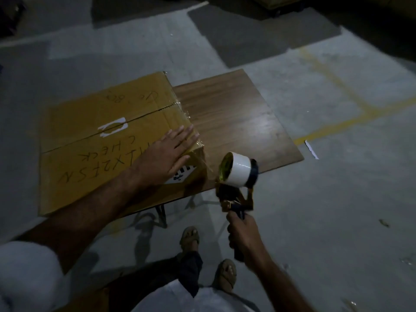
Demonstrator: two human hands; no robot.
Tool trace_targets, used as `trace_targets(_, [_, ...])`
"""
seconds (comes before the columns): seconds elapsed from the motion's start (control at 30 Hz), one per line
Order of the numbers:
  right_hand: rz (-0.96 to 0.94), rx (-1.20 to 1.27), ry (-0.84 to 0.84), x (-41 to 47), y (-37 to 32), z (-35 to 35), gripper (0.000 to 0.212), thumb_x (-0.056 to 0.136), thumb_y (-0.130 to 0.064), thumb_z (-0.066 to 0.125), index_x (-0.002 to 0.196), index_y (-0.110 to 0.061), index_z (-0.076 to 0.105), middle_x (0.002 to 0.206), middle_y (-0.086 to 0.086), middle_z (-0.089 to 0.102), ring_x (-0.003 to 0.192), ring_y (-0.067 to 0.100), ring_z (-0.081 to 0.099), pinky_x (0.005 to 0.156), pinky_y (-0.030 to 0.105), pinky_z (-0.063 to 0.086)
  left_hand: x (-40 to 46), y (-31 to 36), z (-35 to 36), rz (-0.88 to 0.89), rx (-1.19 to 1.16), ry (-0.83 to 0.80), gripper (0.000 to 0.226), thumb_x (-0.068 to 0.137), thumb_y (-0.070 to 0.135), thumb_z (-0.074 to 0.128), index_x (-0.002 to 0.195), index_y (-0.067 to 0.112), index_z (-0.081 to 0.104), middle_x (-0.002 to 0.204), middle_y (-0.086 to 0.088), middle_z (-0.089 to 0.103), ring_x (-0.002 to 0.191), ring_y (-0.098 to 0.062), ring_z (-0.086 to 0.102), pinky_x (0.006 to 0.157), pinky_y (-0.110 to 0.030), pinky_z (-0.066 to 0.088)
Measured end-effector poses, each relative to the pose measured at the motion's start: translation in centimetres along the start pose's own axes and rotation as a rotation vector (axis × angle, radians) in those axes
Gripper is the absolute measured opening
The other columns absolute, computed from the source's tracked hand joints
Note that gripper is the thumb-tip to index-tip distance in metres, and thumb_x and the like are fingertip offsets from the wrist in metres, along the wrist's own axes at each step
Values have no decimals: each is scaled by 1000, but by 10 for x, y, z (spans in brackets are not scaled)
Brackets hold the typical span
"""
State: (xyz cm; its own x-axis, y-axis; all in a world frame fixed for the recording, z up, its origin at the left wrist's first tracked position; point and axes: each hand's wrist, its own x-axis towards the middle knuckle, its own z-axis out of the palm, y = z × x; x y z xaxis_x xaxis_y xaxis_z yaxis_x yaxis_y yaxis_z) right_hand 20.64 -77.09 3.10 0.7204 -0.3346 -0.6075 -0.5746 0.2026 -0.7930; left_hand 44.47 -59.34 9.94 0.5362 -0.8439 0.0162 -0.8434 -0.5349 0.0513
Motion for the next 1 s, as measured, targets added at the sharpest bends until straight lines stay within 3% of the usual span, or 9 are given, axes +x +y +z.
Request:
trace_targets(0.13, [-219,-179,103,12,-17,-15,31,93,-42,58,69,-25,48,55,-12,49,50,8,47,49,28,36,2,-3,0,-3,-31,6,62,112,42,31,167,24,9,174,-1,3,160,-24,5,129,-42,9])
trace_targets(0.23, [-237,-243,151,19,-17,-32,32,100,-31,60,72,-20,51,55,-10,49,50,10,47,52,33,36,2,-5,-4,6,-50,-2,63,111,44,30,167,25,8,174,0,1,160,-22,4,129,-43,10])
trace_targets(0.37, [-226,-124,12,11,4,-23,31,105,-17,55,75,-14,48,63,5,43,52,16,39,54,34,33,0,0,-4,17,-74,17,61,112,38,36,166,25,12,174,-2,2,160,-23,5,130,-45,12])
trace_targets(0.47, [-267,-56,-86,11,-9,-11,28,107,-9,48,80,-10,50,62,7,40,48,14,36,44,28,34,-3,2,-13,54,-148,31,56,109,26,48,162,25,30,173,-5,12,159,-26,14,128,-47,20])
trace_targets(0.57, [-242,49,-88,10,-17,-8,25,107,-9,46,82,-10,44,62,5,32,47,14,26,42,25,28,-10,5,-15,164,-218,77,57,95,-2,67,148,16,55,165,-14,32,153,-35,31,122,-56,33])
trace_targets(0.63, [-229,105,-86,7,-20,-11,24,107,-8,46,84,-12,41,64,5,26,48,15,20,43,25,24,-11,6,-15,165,-266,102,60,89,-10,70,142,15,62,163,-14,37,151,-35,35,120,-58,35])
trace_targets(0.77, [-242,172,-128,2,-24,-10,29,106,-4,45,80,-15,38,59,2,23,44,13,16,43,21,20,-8,3,-12,163,-272,93,50,94,1,68,140,20,64,166,-8,33,154,-28,30,123,-55,32])
trace_targets(1.0, [-269,214,-152,-1,-36,1,16,105,2,43,93,-7,46,61,5,24,48,14,18,43,25,19,-7,2,-12,131,-259,95,36,102,25,61,137,28,68,166,-4,35,154,-24,30,120,-43,26])
